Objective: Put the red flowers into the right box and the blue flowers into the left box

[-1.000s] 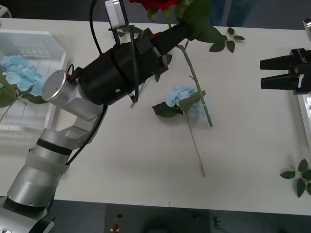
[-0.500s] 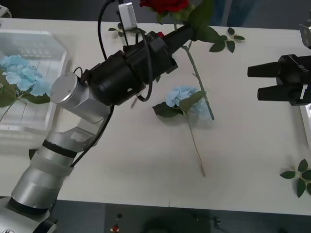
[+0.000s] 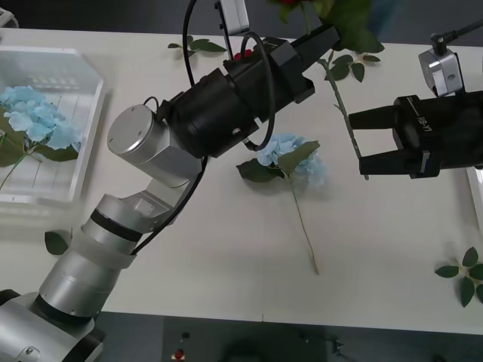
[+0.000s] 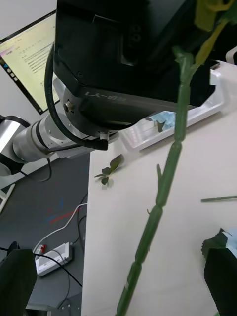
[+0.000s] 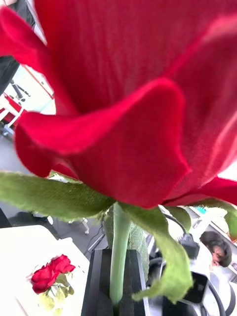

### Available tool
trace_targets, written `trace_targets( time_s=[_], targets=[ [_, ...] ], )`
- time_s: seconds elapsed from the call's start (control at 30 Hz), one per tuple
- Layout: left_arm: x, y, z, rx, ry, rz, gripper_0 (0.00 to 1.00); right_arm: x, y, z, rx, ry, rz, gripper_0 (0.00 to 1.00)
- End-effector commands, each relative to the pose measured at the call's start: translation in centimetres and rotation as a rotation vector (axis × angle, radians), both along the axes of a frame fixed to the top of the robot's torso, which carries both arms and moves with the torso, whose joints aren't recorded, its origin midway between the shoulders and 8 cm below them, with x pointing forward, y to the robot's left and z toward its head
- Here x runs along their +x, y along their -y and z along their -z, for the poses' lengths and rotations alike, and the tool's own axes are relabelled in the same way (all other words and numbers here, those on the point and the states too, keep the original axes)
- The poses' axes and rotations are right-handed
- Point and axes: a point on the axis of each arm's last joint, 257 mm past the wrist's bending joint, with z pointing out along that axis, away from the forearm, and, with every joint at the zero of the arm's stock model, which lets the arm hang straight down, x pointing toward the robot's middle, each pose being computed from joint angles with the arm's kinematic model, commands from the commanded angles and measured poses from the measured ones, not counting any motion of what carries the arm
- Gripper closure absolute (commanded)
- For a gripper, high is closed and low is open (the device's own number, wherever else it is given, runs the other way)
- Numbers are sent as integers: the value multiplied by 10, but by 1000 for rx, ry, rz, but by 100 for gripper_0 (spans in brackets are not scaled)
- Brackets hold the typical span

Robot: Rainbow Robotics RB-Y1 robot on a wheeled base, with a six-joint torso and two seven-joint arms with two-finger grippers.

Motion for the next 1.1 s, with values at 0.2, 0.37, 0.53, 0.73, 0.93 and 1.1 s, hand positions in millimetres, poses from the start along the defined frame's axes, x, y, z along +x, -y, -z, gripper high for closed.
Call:
trace_targets(
  time_s=[0.2, 0.37, 0.53, 0.73, 0.93, 1.1],
  targets=[
    [-4, 3, -19, -4, 63, -11, 100, -4, -23, -7, 19, -16, -26, 0],
    [-4, 1, -18, -3, 61, -11, 100, -1, -29, -7, 31, -23, -20, 100],
    [-3, 0, -17, 0, 61, -15, 100, 3, -32, -10, 34, -22, -10, 100],
    [0, -4, -13, 15, 63, -22, 94, 5, -33, -12, 37, -24, -5, 100],
    [10, -22, 6, 70, 57, -49, 39, 5, -33, -12, 37, -30, -3, 100],
    [12, -46, 33, 116, 23, -41, 32, 5, -33, -12, 38, -34, 0, 100]
  ],
)
